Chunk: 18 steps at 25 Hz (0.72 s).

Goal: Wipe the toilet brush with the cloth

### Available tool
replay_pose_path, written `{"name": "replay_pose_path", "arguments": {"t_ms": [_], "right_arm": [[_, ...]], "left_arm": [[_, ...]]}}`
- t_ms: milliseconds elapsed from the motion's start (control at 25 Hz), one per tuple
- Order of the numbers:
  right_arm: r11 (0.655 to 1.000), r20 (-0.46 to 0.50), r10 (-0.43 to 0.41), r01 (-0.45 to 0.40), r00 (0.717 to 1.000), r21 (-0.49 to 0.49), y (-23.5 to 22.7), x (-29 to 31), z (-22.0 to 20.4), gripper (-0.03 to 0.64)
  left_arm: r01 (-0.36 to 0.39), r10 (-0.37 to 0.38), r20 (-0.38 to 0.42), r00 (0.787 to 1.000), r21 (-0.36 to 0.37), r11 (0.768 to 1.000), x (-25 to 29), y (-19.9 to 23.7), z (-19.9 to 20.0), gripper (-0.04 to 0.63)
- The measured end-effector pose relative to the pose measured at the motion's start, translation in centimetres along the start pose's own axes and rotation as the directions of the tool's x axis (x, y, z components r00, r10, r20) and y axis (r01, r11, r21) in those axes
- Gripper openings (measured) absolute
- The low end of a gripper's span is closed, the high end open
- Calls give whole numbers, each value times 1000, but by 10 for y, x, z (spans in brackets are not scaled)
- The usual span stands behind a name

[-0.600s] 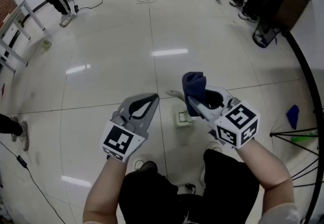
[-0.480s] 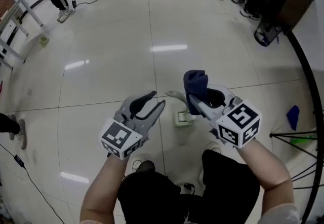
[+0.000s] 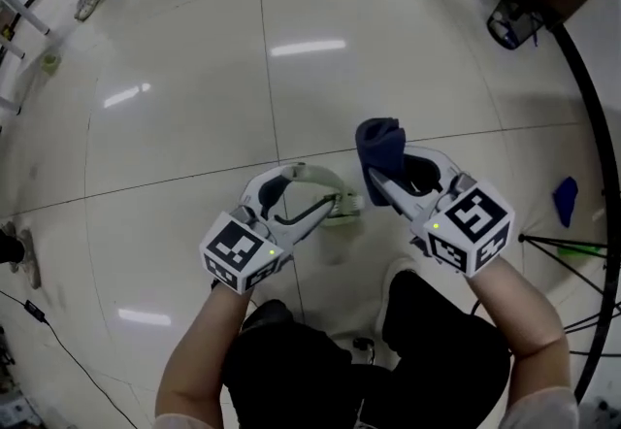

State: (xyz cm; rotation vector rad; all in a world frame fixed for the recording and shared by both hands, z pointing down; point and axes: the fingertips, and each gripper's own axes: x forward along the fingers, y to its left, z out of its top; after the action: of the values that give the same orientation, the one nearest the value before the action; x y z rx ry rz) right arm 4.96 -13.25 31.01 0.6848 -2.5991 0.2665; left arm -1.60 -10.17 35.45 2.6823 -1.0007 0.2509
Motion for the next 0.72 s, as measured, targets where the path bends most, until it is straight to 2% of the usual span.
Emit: {"name": "replay_pose_path", "arguments": {"t_ms": [80,160,280,400,480,600,720], "right_arm": [[999,-55,34,-33,998,18,0,2,-31,107],[998,-139,54,-48,989,48,-4,9,-79,107],[996,-229,47,-27,972,87,-29,36,-137,107],[991,-244,89,-60,966,122,-61,84,-145,107],[974,-239,195,-158,951,165,-63,121,-139,107],[919,-255,384,-339,888,202,-41,168,-140,107],[863,-302,504,-456,809,219,-21,199,-157,107]], "left_arm": [[-30,30,1,1000,-15,999,-10,8,-2,287],[-80,81,8,997,-25,996,-23,23,-1,287],[-158,158,3,987,-46,986,-42,49,-7,287],[-195,193,-23,981,-63,979,-50,62,-18,287],[-203,200,-54,978,-50,978,-52,67,-25,287],[-225,221,-72,973,-42,974,-55,76,-31,287],[-260,256,-66,964,-70,963,-56,91,-36,286]]}}
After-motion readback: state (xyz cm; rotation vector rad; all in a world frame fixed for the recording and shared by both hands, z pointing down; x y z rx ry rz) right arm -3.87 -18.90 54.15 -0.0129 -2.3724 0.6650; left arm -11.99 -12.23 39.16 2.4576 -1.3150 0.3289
